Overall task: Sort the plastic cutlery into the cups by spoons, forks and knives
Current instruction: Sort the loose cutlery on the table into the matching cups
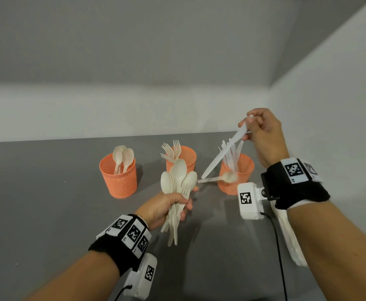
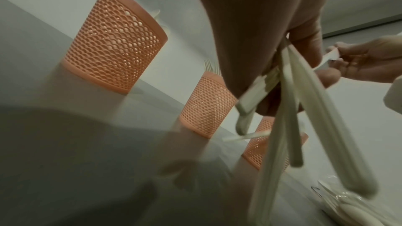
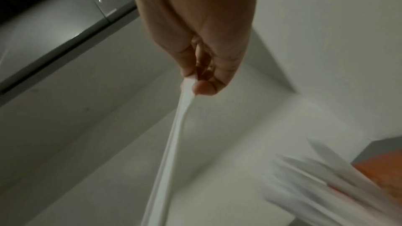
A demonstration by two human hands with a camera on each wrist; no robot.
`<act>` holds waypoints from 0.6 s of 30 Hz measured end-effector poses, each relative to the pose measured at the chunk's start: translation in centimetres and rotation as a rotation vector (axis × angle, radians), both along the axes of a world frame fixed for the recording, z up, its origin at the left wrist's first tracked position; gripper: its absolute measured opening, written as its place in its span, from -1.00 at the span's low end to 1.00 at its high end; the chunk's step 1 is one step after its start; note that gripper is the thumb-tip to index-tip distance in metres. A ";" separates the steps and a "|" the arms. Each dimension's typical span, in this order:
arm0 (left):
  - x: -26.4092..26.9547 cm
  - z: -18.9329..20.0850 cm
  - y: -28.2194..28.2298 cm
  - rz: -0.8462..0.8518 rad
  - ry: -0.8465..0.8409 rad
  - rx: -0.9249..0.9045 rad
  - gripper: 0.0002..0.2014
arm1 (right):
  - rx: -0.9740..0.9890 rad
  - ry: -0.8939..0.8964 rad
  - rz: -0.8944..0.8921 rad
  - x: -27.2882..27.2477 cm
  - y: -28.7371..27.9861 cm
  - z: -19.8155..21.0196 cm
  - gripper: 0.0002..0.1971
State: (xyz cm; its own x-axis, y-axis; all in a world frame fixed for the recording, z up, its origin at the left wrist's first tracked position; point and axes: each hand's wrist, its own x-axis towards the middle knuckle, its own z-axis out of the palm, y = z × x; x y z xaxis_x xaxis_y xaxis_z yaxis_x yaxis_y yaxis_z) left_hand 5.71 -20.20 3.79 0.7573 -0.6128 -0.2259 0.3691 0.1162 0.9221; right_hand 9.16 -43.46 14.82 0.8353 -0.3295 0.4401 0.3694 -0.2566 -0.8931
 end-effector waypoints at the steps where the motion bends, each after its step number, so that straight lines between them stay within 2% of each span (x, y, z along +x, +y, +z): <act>1: 0.2 -0.1 0.0 0.017 -0.003 0.006 -0.53 | -0.034 0.015 -0.003 0.1 0.5 -0.3 -0.76; 3: 0.3 -0.2 0.3 0.054 0.006 0.019 -0.54 | -0.046 -0.050 -0.087 0.1 0.8 -0.9 -0.76; 6: 0.5 -0.4 0.6 0.104 0.016 0.024 -0.66 | -0.057 -0.280 -0.364 -0.2 -0.5 -0.7 -0.81; 8: 0.5 -0.5 0.7 0.125 0.021 0.031 -0.69 | -0.123 -0.327 -0.484 0.0 -1.6 -0.9 -0.86; 10: 0.4 -0.5 0.6 0.138 0.017 0.029 -0.74 | -0.234 -0.254 -0.471 0.3 -1.9 -1.9 -0.81; 13: 0.2 -0.4 0.3 0.143 0.030 0.026 -0.85 | -0.448 0.014 -0.353 0.5 -1.5 -4.5 -0.82; 16: 0.2 -0.4 0.1 0.148 0.076 0.004 -0.87 | -0.584 0.267 -0.239 1.0 -1.5 -6.9 -0.81; 18: 0.4 -0.5 0.2 0.150 0.121 -0.040 -0.87 | -0.625 0.319 -0.238 1.2 -1.6 -7.4 -0.79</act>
